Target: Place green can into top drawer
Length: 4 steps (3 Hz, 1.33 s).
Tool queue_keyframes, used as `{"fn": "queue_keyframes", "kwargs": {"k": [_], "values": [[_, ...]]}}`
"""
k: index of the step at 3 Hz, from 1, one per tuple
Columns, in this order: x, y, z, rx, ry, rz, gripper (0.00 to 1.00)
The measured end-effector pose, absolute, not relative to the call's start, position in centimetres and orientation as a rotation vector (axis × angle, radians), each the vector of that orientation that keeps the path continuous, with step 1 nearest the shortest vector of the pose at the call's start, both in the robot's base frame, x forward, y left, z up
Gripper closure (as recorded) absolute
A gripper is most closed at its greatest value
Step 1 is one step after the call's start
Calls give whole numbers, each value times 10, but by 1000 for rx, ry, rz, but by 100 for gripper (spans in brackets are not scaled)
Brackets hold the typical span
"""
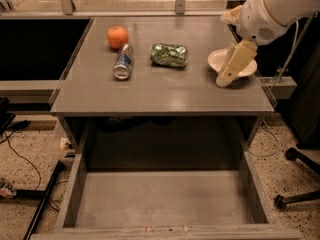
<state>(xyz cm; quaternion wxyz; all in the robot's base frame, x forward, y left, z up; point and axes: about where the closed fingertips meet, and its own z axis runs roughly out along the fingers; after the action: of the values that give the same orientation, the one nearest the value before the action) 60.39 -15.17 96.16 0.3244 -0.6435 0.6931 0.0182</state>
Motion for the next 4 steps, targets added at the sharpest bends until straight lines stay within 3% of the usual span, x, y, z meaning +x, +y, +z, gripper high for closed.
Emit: {"fn": "queue_keyframes", "kwargs": {"k": [4], "values": [[727, -100, 905, -1624, 1657, 327, 0]]}}
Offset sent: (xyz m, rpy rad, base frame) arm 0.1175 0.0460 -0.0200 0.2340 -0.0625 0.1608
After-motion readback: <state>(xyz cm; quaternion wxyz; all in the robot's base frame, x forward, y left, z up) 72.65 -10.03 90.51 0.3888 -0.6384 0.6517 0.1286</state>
